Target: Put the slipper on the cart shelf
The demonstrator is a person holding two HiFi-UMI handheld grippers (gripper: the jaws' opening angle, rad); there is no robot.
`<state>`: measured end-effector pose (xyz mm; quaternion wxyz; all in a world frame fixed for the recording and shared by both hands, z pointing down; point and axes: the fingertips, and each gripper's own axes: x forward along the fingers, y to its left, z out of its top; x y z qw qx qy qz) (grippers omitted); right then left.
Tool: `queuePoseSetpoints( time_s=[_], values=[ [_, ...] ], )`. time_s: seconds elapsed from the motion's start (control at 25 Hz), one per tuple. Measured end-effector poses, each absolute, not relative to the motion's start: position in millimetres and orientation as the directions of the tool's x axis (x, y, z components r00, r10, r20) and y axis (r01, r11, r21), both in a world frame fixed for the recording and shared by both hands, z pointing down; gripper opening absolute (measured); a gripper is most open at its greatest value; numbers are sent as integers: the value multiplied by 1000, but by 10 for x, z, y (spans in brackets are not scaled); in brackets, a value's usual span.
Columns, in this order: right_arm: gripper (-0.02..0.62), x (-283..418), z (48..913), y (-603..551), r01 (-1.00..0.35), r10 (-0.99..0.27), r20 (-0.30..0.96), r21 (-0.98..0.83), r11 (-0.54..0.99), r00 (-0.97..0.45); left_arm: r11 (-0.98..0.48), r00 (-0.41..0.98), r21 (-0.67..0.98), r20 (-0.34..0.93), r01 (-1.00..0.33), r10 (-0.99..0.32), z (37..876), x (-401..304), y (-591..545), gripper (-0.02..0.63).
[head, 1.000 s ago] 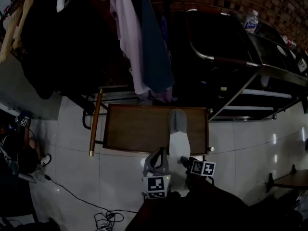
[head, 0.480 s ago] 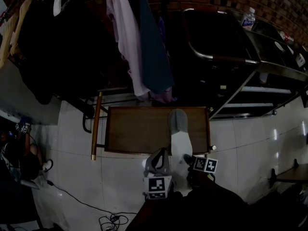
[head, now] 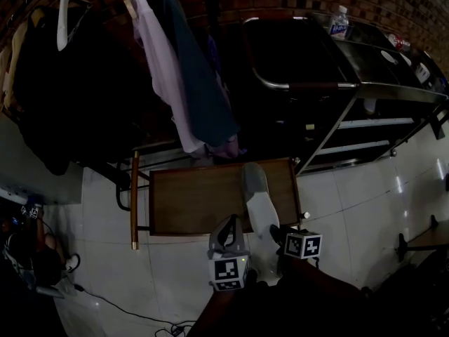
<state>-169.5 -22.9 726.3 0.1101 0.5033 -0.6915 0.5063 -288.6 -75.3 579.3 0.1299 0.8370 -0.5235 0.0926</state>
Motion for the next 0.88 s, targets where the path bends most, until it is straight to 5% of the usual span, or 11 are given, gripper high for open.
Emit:
queuePoseSetpoints(
  time_s=[0.44,0.88],
  values=[
    [37,-1327,5860,-473,-953,-866,406,-196,230,-292,-477,491,116,238,-871,-838,5571,-2525,-871,12],
    [37,-1231,4529,-692,-971,-971,32,30,237,-236,-385,390,61,154,-921,-908,5046,-2851,-1315,12]
  ],
)
